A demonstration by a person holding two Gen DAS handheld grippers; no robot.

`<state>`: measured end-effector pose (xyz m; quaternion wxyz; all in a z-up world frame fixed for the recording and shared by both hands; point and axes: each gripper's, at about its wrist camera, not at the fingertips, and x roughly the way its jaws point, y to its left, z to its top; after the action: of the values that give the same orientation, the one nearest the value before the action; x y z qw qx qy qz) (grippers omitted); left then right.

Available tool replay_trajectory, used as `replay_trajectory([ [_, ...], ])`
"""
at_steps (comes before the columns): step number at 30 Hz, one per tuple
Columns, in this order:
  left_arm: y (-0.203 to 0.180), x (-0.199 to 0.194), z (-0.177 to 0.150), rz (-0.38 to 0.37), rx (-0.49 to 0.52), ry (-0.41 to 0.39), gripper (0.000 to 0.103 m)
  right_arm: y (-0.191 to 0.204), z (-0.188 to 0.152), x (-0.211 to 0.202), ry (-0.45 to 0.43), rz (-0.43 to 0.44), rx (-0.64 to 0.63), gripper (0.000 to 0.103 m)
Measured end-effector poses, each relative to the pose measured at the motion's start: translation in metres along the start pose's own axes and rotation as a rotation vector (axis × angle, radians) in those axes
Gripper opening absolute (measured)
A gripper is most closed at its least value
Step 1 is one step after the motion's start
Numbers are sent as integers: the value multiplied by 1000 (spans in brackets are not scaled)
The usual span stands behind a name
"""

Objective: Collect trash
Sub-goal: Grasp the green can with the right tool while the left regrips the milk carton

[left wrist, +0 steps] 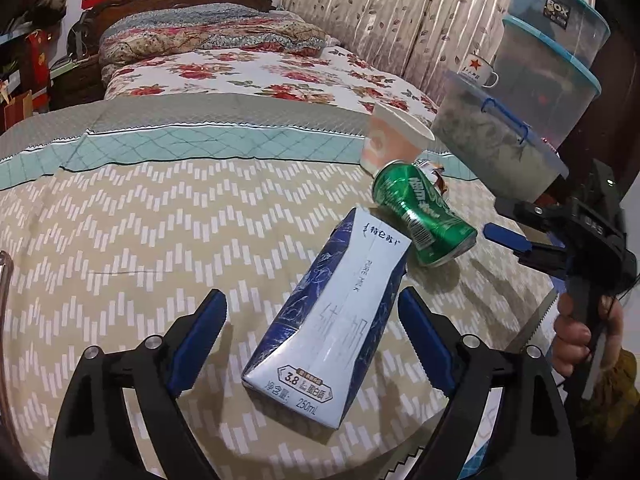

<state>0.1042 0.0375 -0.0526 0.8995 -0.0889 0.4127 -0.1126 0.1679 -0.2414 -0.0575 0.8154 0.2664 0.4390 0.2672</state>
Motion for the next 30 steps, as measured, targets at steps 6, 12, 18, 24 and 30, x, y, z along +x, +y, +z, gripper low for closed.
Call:
replay_trajectory([
  [6, -5, 1, 5, 8, 15, -1, 84, -7, 19, 29, 79, 7, -23, 69],
  [12, -13, 13, 10, 25, 43, 16, 83, -21, 27, 63, 177, 89, 24, 69],
  [18, -15, 22, 6, 5, 51, 44, 68, -8, 11, 70, 199, 137, -16, 52],
  [24, -18, 18, 3, 17, 68, 36, 56, 9, -15, 44, 139, 115, -41, 45],
  [30, -17, 15, -1, 11, 59, 37, 55, 0, -49, 6, 66, 81, 30, 41],
])
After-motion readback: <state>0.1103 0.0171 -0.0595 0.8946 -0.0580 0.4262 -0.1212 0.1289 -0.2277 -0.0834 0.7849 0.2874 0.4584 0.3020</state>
